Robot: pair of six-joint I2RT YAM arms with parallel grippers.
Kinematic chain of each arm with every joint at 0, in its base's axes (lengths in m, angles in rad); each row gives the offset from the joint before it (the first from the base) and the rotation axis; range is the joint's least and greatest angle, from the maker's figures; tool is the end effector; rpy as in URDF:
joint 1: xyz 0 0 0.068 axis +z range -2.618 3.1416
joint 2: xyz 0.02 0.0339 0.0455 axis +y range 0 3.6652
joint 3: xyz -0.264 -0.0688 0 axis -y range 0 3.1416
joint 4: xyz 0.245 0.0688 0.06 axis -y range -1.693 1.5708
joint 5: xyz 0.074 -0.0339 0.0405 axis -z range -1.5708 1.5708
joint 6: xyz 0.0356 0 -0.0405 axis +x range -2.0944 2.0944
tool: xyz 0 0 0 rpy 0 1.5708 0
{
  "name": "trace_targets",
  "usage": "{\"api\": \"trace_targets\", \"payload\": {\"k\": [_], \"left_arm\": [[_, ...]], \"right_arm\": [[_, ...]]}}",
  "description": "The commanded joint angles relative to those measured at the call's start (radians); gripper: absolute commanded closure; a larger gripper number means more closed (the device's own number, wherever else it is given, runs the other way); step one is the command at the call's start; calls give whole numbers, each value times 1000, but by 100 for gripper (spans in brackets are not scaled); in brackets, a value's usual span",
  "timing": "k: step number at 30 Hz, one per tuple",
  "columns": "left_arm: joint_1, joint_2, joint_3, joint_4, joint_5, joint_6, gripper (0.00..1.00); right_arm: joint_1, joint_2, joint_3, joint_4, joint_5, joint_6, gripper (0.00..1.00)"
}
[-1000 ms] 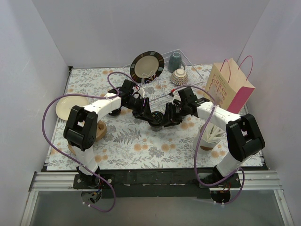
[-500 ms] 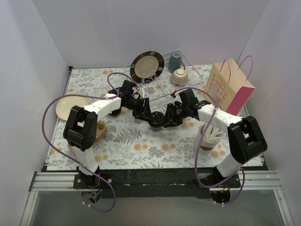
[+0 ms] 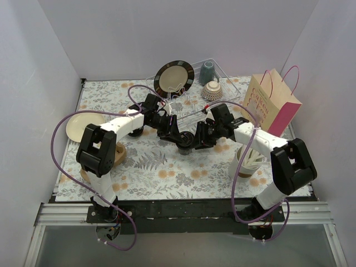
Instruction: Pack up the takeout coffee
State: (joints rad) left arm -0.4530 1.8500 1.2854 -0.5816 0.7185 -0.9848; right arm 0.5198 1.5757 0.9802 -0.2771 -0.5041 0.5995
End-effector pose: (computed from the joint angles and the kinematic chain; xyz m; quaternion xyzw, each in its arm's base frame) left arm 0.3254 -0.1845 0.1950 0.1690 -0.9024 0.3885 0.0779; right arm 0.2739 0.1765 0.2092 -0.0490 0.9127 0.3744 0.1563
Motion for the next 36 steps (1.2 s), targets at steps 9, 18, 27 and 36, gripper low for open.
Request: {"api": "trace_targets", "payload": {"k": [9, 18, 27, 36], "left_arm": [[-12, 81, 60, -225, -337, 98, 58], [-12, 0, 66, -196, -234, 61, 50], [-12, -23, 89, -178, -186, 34, 37], [-12, -37, 114, -187, -169, 18, 34]], "right_arm": [[8, -28, 270, -249, 170, -156, 48], [8, 96, 405, -307, 173, -263, 43], [8, 164, 431, -341, 161, -314, 43], [8, 159, 423, -335, 157, -302, 46]]}}
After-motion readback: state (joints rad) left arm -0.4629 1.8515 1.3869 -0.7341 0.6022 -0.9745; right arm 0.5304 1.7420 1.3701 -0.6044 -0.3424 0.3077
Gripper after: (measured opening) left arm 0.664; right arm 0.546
